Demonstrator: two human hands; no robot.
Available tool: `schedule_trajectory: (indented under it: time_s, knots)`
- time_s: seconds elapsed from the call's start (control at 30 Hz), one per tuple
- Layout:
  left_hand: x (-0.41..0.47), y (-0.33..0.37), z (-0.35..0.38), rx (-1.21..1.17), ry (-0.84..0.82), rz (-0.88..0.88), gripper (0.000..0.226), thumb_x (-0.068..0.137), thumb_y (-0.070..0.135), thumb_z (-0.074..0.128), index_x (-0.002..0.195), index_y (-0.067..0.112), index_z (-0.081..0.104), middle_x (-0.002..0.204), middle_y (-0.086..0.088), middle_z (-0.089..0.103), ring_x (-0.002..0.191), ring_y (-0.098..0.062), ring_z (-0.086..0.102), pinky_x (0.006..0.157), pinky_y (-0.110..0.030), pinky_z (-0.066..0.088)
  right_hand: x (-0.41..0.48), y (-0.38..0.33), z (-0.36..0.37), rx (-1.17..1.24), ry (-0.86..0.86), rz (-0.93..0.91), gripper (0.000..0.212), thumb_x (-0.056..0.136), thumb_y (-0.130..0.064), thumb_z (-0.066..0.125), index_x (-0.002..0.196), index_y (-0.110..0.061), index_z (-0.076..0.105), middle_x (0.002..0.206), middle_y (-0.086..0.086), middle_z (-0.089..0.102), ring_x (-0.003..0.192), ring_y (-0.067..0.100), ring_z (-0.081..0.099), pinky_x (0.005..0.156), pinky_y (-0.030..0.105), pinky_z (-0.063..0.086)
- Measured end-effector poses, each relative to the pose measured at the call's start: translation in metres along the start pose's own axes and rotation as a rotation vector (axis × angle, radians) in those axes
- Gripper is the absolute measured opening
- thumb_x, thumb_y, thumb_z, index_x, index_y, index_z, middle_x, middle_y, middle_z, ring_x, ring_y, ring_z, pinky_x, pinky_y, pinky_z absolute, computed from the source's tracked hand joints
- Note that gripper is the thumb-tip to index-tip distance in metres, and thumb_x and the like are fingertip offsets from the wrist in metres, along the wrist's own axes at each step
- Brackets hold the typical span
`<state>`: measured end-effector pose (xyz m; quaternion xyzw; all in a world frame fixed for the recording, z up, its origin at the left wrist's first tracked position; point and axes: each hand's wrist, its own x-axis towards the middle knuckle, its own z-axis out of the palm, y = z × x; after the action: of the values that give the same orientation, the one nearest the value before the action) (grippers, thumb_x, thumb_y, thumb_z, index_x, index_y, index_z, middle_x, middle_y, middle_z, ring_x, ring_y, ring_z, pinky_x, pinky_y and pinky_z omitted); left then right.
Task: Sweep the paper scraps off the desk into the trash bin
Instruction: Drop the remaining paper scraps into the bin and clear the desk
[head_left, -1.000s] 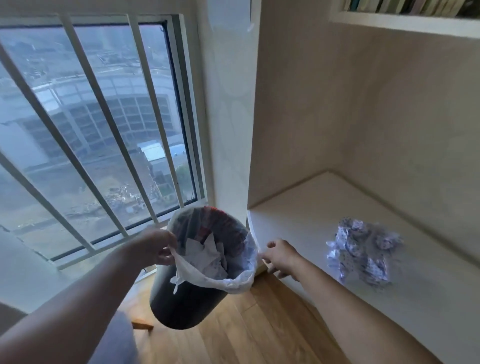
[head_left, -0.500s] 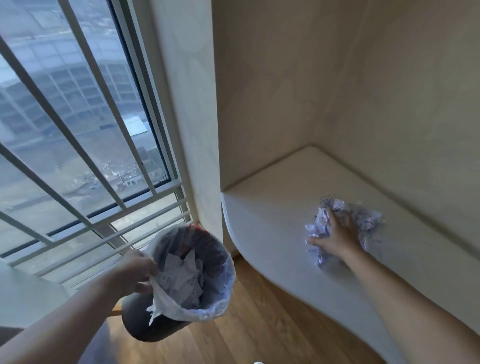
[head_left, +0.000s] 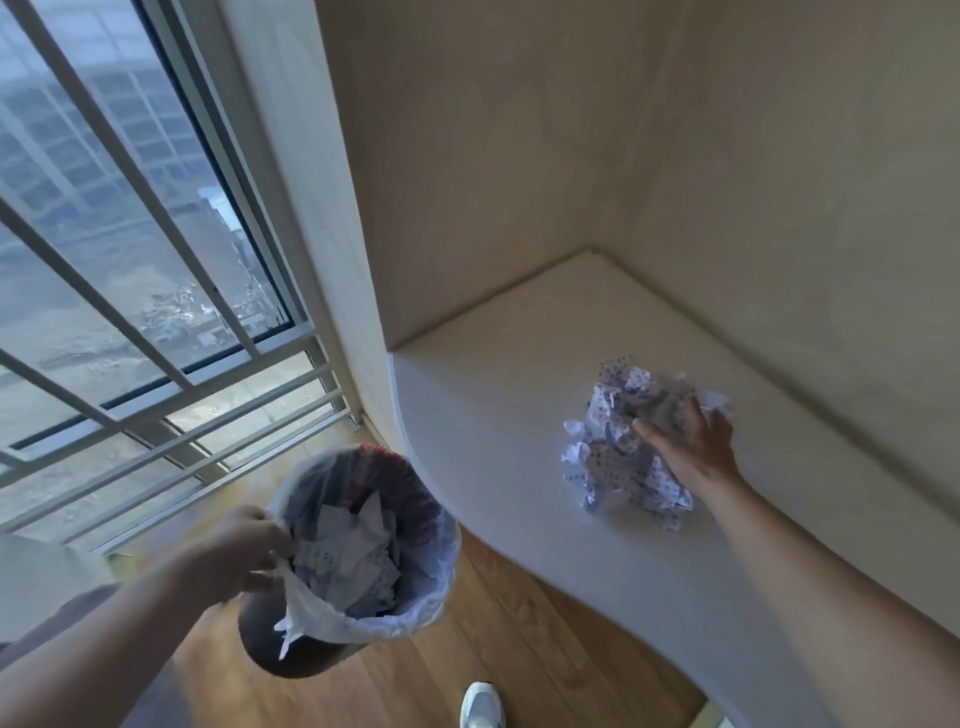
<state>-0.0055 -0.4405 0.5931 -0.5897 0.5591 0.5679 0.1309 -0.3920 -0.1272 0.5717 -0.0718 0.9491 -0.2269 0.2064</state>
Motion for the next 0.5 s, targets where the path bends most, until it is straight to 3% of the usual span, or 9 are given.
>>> schedule_trajectory:
  time_s: [0.1, 0.23, 0.5]
  knots:
    - [0.002, -0.002, 0.007, -0.029, -0.012, -0.021, 0.016, 0.084, -0.018, 0.052, 0.098, -0.011, 0.055, 0.097, -0.028, 0.052, 0.083, -0.037, 0.055, 0.059, -0.042, 0.054, -0.002, 0.008, 0.016, 0.013, -0.119, -0.029, 0.113, 0.062, -0.083, 0.057, 0.153, -0.036, 0.009, 0.164, 0.008, -0.006, 0.15, 0.028, -0.008, 0.12, 0.053, 0.012]
    - [0.005, -0.004, 0.01, -0.032, -0.005, -0.021, 0.015, 0.083, -0.017, 0.054, 0.094, -0.007, 0.053, 0.096, -0.026, 0.054, 0.082, -0.037, 0.056, 0.054, -0.039, 0.054, -0.011, -0.003, 0.045, -0.042, -0.136, -0.068, 0.122, 0.048, -0.094, 0.052, 0.151, -0.042, 0.013, 0.164, 0.005, -0.004, 0.15, 0.028, -0.001, 0.118, 0.055, 0.016]
    - [0.012, -0.006, 0.009, -0.057, -0.012, -0.016, 0.016, 0.084, -0.014, 0.056, 0.098, -0.005, 0.054, 0.101, -0.027, 0.057, 0.084, -0.039, 0.06, 0.045, -0.035, 0.054, -0.016, -0.045, 0.074, -0.174, -0.175, -0.171, 0.113, 0.056, -0.09, 0.053, 0.151, -0.042, 0.015, 0.164, 0.002, -0.001, 0.15, 0.029, 0.003, 0.116, 0.059, 0.02]
